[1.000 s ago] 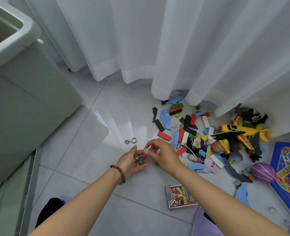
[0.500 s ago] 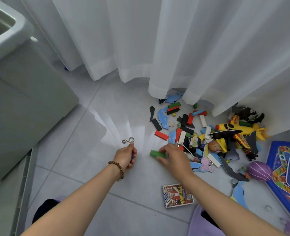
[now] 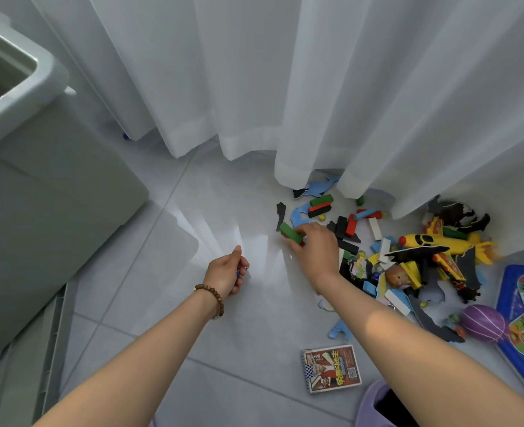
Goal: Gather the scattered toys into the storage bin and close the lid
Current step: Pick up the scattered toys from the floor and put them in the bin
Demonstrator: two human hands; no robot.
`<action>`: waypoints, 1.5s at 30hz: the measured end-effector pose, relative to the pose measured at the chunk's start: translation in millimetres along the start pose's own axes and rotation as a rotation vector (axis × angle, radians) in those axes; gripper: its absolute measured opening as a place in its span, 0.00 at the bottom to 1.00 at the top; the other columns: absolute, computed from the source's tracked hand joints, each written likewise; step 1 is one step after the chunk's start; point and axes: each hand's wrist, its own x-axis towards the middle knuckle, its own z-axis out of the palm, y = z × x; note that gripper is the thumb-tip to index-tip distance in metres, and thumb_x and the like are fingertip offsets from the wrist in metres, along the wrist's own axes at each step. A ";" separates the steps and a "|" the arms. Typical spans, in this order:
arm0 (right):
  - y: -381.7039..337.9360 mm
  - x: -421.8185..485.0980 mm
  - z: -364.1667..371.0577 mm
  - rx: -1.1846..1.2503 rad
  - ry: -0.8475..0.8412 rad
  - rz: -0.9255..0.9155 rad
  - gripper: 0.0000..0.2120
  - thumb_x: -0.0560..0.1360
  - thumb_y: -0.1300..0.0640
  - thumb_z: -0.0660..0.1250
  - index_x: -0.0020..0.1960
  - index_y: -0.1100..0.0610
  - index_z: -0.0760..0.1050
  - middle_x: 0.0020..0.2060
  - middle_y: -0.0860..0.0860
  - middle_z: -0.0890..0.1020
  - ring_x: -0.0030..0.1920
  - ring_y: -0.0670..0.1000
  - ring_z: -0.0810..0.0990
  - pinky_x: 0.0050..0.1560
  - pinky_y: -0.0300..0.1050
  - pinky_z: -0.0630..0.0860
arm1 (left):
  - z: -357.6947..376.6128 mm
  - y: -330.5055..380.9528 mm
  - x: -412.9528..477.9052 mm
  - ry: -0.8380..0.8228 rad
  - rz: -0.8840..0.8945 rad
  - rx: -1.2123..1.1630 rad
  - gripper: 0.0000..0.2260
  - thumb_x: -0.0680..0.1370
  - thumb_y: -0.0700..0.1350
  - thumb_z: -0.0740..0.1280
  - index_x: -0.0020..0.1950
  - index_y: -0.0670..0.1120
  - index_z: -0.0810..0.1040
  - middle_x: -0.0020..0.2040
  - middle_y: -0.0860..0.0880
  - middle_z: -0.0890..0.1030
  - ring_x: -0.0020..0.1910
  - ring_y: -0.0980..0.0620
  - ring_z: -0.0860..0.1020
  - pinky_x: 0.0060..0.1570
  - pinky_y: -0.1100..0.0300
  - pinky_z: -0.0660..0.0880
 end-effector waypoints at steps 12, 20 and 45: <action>-19.7 32.2 1.8 0.158 -0.094 0.130 0.09 0.74 0.53 0.68 0.42 0.59 0.78 0.35 0.53 0.78 0.37 0.52 0.76 0.30 0.42 0.67 | -10.7 23.3 21.3 0.009 0.031 0.005 0.18 0.81 0.52 0.58 0.35 0.44 0.73 0.29 0.50 0.70 0.20 0.56 0.65 0.20 0.68 0.61; -4.1 62.0 3.7 -0.062 -0.121 0.182 0.14 0.72 0.46 0.69 0.35 0.55 0.77 0.46 0.56 0.79 0.45 0.53 0.77 0.32 0.41 0.65 | -3.5 36.9 40.5 0.001 0.039 0.033 0.18 0.81 0.52 0.58 0.34 0.45 0.73 0.29 0.50 0.70 0.23 0.54 0.66 0.19 0.67 0.62; -3.6 71.7 -9.0 0.378 -0.476 0.426 0.20 0.70 0.49 0.73 0.56 0.61 0.79 0.41 0.49 0.76 0.41 0.46 0.73 0.40 0.36 0.69 | 26.0 51.5 43.8 -0.066 0.034 0.083 0.16 0.81 0.49 0.57 0.40 0.45 0.79 0.30 0.50 0.71 0.24 0.54 0.66 0.23 0.66 0.63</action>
